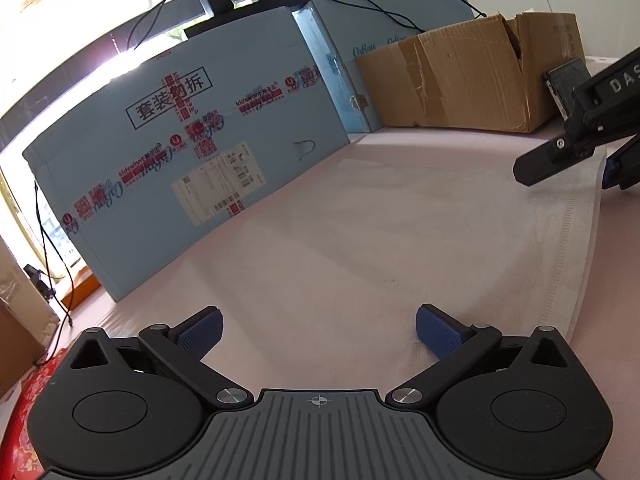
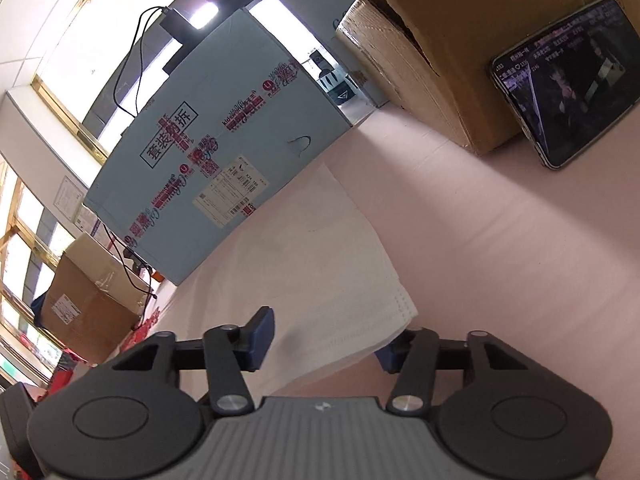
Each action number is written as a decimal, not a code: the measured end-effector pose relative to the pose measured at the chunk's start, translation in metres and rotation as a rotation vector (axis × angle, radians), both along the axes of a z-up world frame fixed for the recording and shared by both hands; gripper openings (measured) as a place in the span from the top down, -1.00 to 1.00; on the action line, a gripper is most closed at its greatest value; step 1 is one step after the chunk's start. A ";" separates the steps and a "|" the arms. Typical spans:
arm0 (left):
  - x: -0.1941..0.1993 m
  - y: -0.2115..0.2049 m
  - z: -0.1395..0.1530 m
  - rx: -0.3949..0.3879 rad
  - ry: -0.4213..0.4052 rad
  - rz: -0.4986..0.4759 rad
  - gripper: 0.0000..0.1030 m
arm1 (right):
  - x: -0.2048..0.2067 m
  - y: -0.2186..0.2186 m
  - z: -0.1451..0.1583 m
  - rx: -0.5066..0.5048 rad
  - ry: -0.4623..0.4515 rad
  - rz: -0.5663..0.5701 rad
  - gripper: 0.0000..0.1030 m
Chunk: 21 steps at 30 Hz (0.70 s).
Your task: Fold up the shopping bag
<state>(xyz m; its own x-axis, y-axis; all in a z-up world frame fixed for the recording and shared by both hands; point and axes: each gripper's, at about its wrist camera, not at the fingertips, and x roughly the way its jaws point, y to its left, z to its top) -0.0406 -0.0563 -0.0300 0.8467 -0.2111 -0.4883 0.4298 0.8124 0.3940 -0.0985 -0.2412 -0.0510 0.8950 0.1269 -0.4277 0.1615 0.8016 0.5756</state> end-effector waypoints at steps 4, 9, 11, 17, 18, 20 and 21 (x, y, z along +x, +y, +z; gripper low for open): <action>-0.004 -0.004 0.001 0.015 -0.030 -0.007 -1.00 | 0.000 -0.002 -0.002 -0.016 0.000 -0.002 0.91; -0.008 -0.018 0.005 0.029 -0.058 -0.077 -1.00 | -0.016 -0.004 0.006 -0.109 -0.052 -0.087 0.94; -0.007 -0.023 0.005 0.030 -0.061 -0.098 -1.00 | -0.025 -0.007 0.010 -0.143 -0.067 -0.122 0.94; -0.012 -0.019 0.012 0.005 -0.093 -0.099 -1.00 | -0.041 -0.012 0.013 -0.223 -0.072 -0.189 0.94; -0.014 -0.015 0.015 -0.005 -0.099 -0.090 -1.00 | -0.041 -0.012 0.012 -0.228 -0.068 -0.189 0.94; -0.018 -0.004 0.021 -0.014 -0.113 -0.062 -1.00 | -0.039 -0.012 0.010 -0.228 -0.063 -0.185 0.94; -0.020 0.003 0.023 -0.017 -0.119 -0.047 -1.00 | -0.037 -0.011 0.009 -0.226 -0.064 -0.177 0.94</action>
